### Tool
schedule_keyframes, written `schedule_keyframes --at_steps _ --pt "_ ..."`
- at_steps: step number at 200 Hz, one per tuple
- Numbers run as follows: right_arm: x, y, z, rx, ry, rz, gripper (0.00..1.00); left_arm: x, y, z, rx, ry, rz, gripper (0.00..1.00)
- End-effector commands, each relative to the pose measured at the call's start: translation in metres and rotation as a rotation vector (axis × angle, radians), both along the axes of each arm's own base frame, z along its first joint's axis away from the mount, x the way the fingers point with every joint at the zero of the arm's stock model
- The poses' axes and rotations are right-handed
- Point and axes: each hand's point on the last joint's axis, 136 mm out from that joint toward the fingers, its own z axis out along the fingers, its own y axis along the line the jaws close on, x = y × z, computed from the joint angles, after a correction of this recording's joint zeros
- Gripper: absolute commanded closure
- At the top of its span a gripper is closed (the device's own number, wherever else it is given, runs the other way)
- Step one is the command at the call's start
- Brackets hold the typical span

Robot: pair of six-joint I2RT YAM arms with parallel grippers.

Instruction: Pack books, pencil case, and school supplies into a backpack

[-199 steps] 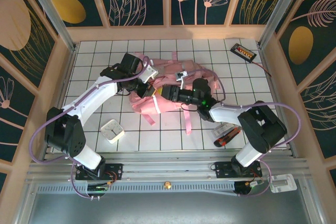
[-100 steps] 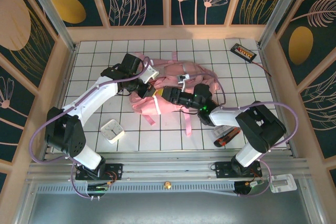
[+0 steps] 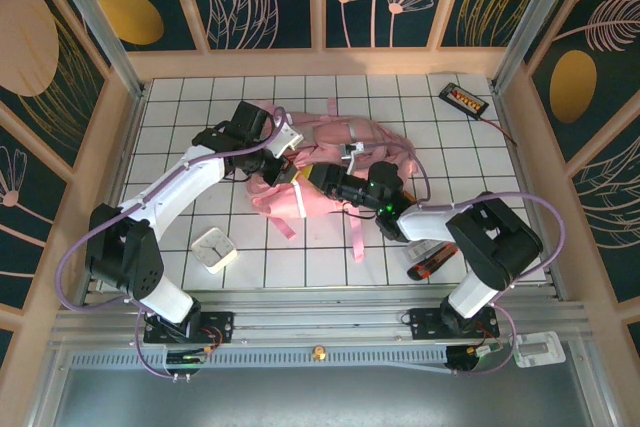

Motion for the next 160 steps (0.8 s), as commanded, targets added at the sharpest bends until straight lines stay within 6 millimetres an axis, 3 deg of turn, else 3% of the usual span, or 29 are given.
schedule_keyframes --at_steps 1,37,66,86,122,160 --pt "0.013 -0.021 -0.078 -0.179 0.265 -0.146 0.58 -0.003 -0.033 0.060 -0.227 -0.102 -0.091 1.00" --pt "0.021 -0.009 -0.072 -0.162 0.264 -0.155 0.58 -0.013 -0.050 0.047 -0.200 -0.084 -0.131 1.00" --pt "0.027 -0.010 -0.075 -0.182 0.291 -0.201 0.59 -0.019 -0.059 0.047 -0.209 -0.082 -0.151 1.00" --pt "0.028 -0.015 -0.077 -0.194 0.301 -0.230 0.64 -0.021 -0.060 0.047 -0.214 -0.084 -0.154 1.00" --pt "0.026 -0.021 -0.078 -0.203 0.306 -0.246 0.82 -0.021 -0.059 0.046 -0.204 -0.085 -0.146 1.00" --pt "0.019 -0.025 -0.080 -0.211 0.310 -0.242 0.90 -0.013 -0.056 0.046 -0.179 -0.094 -0.111 1.00"
